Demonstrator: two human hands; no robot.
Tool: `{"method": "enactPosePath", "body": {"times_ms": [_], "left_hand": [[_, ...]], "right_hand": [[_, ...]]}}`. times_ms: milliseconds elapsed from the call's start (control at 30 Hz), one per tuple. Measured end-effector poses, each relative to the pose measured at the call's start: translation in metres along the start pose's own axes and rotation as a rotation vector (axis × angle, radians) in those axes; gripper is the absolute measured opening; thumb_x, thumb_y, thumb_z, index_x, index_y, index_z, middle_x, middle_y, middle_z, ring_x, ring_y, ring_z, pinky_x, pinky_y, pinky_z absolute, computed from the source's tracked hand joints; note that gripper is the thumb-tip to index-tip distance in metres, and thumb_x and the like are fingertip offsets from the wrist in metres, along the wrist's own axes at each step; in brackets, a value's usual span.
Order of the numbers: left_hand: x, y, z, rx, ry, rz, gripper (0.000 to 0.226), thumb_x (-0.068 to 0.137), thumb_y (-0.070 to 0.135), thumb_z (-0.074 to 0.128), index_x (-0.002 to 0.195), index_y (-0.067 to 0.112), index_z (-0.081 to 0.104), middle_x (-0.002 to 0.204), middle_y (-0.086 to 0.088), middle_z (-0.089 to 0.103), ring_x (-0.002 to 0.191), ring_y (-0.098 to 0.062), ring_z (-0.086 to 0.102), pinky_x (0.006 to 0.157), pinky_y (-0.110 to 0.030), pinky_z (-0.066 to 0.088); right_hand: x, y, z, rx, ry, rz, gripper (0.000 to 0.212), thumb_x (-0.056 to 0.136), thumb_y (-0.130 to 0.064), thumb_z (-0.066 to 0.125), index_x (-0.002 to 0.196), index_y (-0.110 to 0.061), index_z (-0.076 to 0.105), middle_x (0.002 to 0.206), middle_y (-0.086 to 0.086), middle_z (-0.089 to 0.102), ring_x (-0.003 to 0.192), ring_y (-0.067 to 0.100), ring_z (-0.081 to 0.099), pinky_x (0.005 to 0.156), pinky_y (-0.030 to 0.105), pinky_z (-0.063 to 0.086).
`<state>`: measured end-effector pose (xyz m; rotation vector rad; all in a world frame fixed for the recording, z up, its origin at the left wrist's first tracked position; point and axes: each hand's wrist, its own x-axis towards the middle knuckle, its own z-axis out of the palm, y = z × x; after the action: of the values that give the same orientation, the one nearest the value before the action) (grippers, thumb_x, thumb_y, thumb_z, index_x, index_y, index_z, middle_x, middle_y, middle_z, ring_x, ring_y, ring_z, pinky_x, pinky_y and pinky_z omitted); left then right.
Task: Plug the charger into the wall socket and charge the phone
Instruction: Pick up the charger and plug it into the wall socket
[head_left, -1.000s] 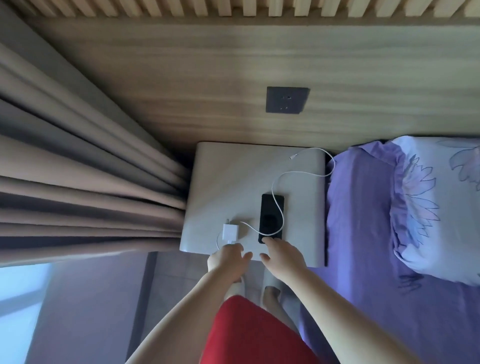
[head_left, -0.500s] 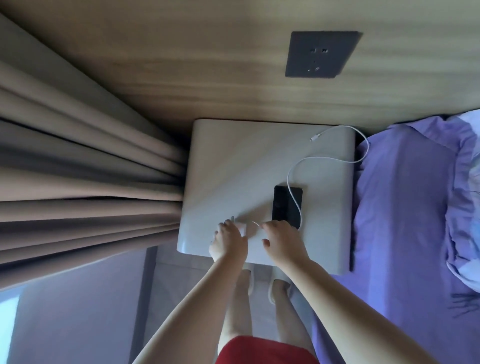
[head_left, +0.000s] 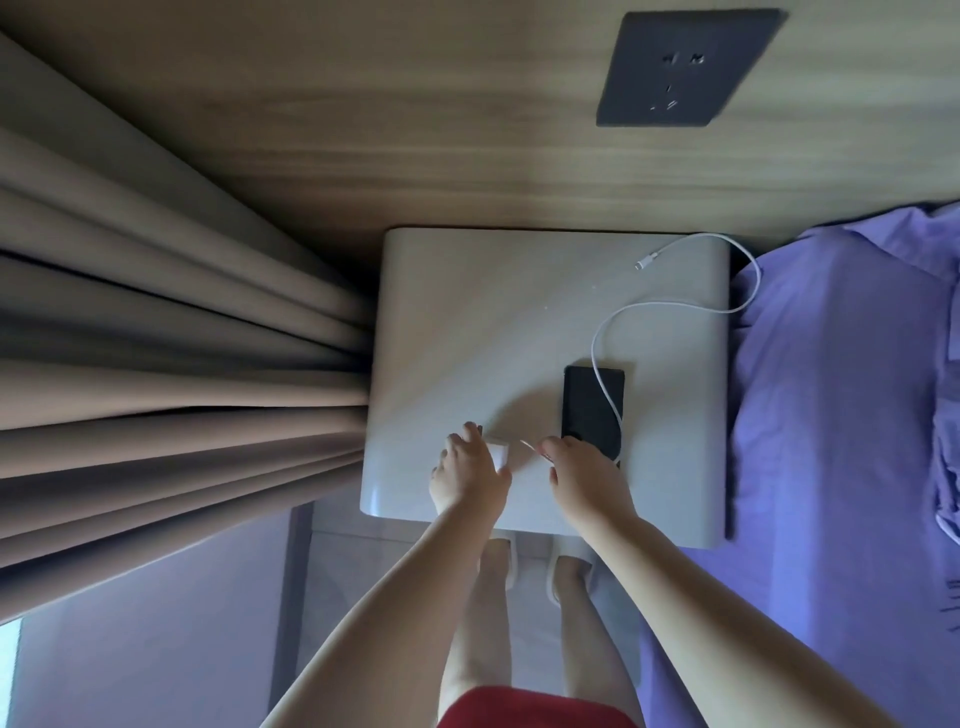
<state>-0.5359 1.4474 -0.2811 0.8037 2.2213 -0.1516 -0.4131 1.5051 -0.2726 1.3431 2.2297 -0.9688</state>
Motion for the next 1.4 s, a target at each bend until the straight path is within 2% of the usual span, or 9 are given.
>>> {"method": "enactPosePath", "body": {"times_ms": [267, 433, 567, 700, 833, 967, 1100, 1300, 1400], "left_hand": [[0.008, 0.024, -0.042, -0.325, 0.014, 0.083, 0.062, 0.078, 0.035, 0.059, 0.134, 0.022, 0.036, 0.124, -0.010, 0.053, 0.106, -0.032, 0.056, 0.084, -0.040, 0.051], [0.017, 0.055, -0.078, -0.646, -0.064, 0.092, 0.080, 0.067, 0.043, 0.058, 0.141, 0.024, 0.036, 0.129, -0.010, 0.056, 0.114, -0.030, 0.054, 0.086, -0.032, 0.044], [0.014, 0.078, -0.100, -0.783, -0.060, 0.107, 0.072, 0.060, 0.052, 0.057, 0.129, 0.030, 0.050, 0.107, 0.002, 0.061, 0.118, -0.024, 0.051, 0.092, -0.036, 0.043], [0.007, 0.096, -0.117, -0.930, -0.076, 0.145, 0.061, 0.068, 0.052, 0.064, 0.122, 0.025, 0.058, 0.091, 0.010, 0.063, 0.104, -0.017, 0.060, 0.073, -0.020, 0.041], [-0.004, 0.109, -0.132, -0.840, -0.092, 0.270, 0.060, 0.084, 0.065, 0.046, 0.127, 0.024, 0.054, 0.107, 0.000, 0.069, 0.106, -0.018, 0.061, 0.079, -0.027, 0.039], [-0.019, 0.105, -0.130, -0.550, -0.121, 0.406, 0.059, 0.087, 0.071, 0.028, 0.104, 0.027, 0.063, 0.069, 0.005, 0.065, 0.074, -0.012, 0.062, 0.063, -0.027, 0.042], [-0.022, 0.109, -0.128, -0.672, -0.029, 0.413, 0.051, 0.092, 0.056, 0.043, 0.086, 0.012, 0.068, 0.049, 0.009, 0.056, 0.045, 0.002, 0.053, 0.050, -0.012, 0.039], [-0.023, 0.132, -0.139, -0.954, -0.028, 0.460, 0.017, 0.087, 0.039, 0.064, 0.099, 0.034, 0.074, 0.051, 0.009, 0.032, 0.049, -0.011, 0.030, 0.052, -0.021, 0.030], [-0.018, 0.132, -0.144, -1.059, -0.070, 0.413, 0.029, 0.088, 0.022, 0.063, 0.085, 0.049, 0.073, 0.060, 0.013, 0.052, 0.049, -0.005, 0.042, 0.054, -0.015, 0.038]], "right_hand": [[0.002, -0.011, -0.020, 0.208, 0.030, 0.027, 0.015, 0.090, -0.016, 0.045, 0.102, -0.017, 0.054, 0.099, -0.004, 0.056, 0.095, 0.019, 0.056, 0.068, 0.030, 0.046], [0.001, -0.027, -0.066, 0.827, 0.064, -0.007, 0.015, 0.088, -0.023, 0.059, 0.093, -0.037, 0.061, 0.087, -0.036, 0.057, 0.089, -0.017, 0.052, 0.074, -0.003, 0.033], [0.006, -0.033, -0.097, 1.091, 0.027, 0.069, 0.029, 0.088, -0.041, 0.060, 0.112, -0.026, 0.064, 0.118, -0.010, 0.066, 0.114, 0.002, 0.056, 0.100, 0.026, 0.041], [0.009, -0.035, -0.122, 1.075, 0.185, 0.102, 0.008, 0.085, -0.044, 0.063, 0.083, -0.037, 0.066, 0.088, -0.023, 0.069, 0.089, -0.010, 0.060, 0.070, 0.009, 0.043], [0.005, -0.033, -0.138, 1.065, 0.359, 0.104, 0.030, 0.083, -0.063, 0.053, 0.076, -0.037, 0.067, 0.074, -0.028, 0.068, 0.075, -0.012, 0.061, 0.063, 0.009, 0.043], [0.011, -0.026, -0.155, 1.259, 0.546, 0.065, 0.013, 0.086, -0.041, 0.059, 0.080, -0.030, 0.059, 0.079, -0.019, 0.065, 0.083, 0.006, 0.067, 0.074, 0.024, 0.048], [0.020, -0.021, -0.178, 1.648, 0.517, 0.041, 0.027, 0.088, -0.029, 0.063, 0.110, -0.014, 0.059, 0.091, -0.008, 0.067, 0.091, 0.018, 0.072, 0.080, 0.033, 0.055], [0.031, -0.024, -0.195, 1.867, 0.471, 0.112, 0.008, 0.088, -0.002, 0.057, 0.093, -0.006, 0.062, 0.076, 0.007, 0.070, 0.078, 0.018, 0.070, 0.069, 0.026, 0.056], [0.036, -0.027, -0.196, 1.930, 0.359, 0.179, 0.004, 0.088, -0.007, 0.060, 0.088, -0.009, 0.063, 0.075, 0.004, 0.067, 0.077, 0.015, 0.070, 0.056, 0.025, 0.056]]}}
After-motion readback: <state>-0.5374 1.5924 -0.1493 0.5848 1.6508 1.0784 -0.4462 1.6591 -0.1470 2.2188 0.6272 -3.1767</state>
